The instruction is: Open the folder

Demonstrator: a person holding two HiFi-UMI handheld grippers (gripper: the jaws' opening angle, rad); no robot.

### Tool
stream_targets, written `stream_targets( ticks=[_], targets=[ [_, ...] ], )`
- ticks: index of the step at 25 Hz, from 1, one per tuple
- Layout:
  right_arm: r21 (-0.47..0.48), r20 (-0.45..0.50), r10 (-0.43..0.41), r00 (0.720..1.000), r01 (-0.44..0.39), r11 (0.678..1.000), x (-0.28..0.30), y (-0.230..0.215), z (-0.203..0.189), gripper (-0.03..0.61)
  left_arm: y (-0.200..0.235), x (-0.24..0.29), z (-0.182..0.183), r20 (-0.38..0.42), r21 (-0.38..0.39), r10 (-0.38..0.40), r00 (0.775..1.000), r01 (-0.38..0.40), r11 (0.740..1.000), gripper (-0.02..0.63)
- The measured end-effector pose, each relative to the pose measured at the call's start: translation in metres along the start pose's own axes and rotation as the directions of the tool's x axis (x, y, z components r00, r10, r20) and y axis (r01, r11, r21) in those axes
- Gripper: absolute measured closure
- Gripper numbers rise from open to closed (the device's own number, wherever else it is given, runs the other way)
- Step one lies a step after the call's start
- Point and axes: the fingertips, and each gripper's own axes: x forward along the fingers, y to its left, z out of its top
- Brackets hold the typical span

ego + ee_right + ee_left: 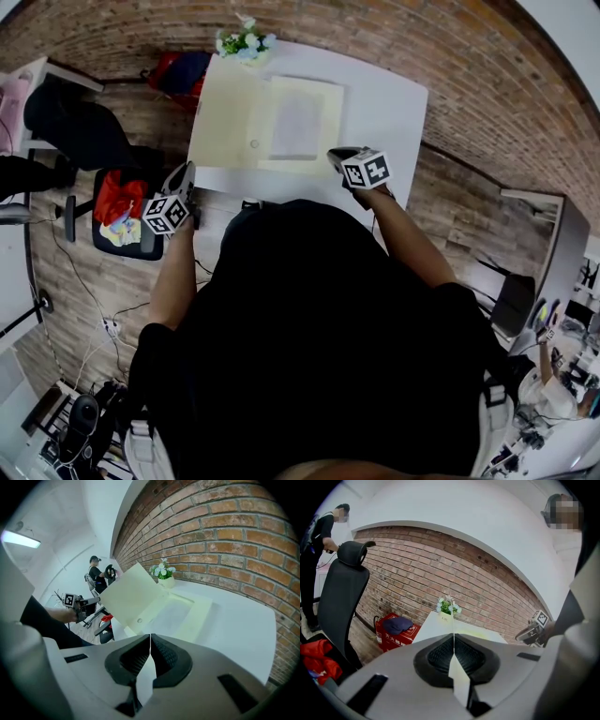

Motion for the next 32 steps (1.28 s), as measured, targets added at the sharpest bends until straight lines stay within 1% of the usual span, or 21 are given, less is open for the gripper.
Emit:
stream_targets(
  ticks=[3, 13, 18, 23, 28, 32],
  targets=[
    [0.019, -0.001, -0.004, 1.000, 0.004, 1.000, 0.004, -0.003, 0.000, 0.551, 0.011, -0.001, -0.004, -0.013, -0.017, 0.008, 1.000, -0.008, 1.000, 0.598],
    [0.068, 0.005, -0.023, 1.000, 0.022, 0.997, 0.009, -0.005, 0.003, 0.551, 0.040, 0.001, -0.012, -0.073, -0.033, 0.022, 0.997, -0.024, 0.999, 0.598],
    [0.086, 0.007, -0.030, 1.000, 0.029, 0.996, 0.014, 0.000, 0.005, 0.551, 0.058, 0.004, -0.018, -0.102, -0.088, 0.017, 0.995, -0.027, 0.996, 0.598],
    [0.102, 0.003, -0.033, 0.999, 0.032, 0.994, 0.016, 0.003, 0.004, 0.551, 0.076, 0.007, -0.026, -0.136, -0.101, 0.026, 0.990, -0.040, 0.994, 0.597],
    [0.118, -0.007, -0.043, 0.999, 0.043, 0.992, 0.021, 0.005, 0.000, 0.551, 0.092, 0.010, -0.036, -0.172, -0.123, 0.016, 0.985, -0.037, 0.992, 0.597],
    [0.118, -0.006, -0.053, 0.999, 0.053, 0.992, 0.021, 0.008, 0.007, 0.551, 0.103, 0.013, -0.042, -0.199, -0.136, 0.005, 0.980, -0.032, 0.990, 0.597]
  ],
)
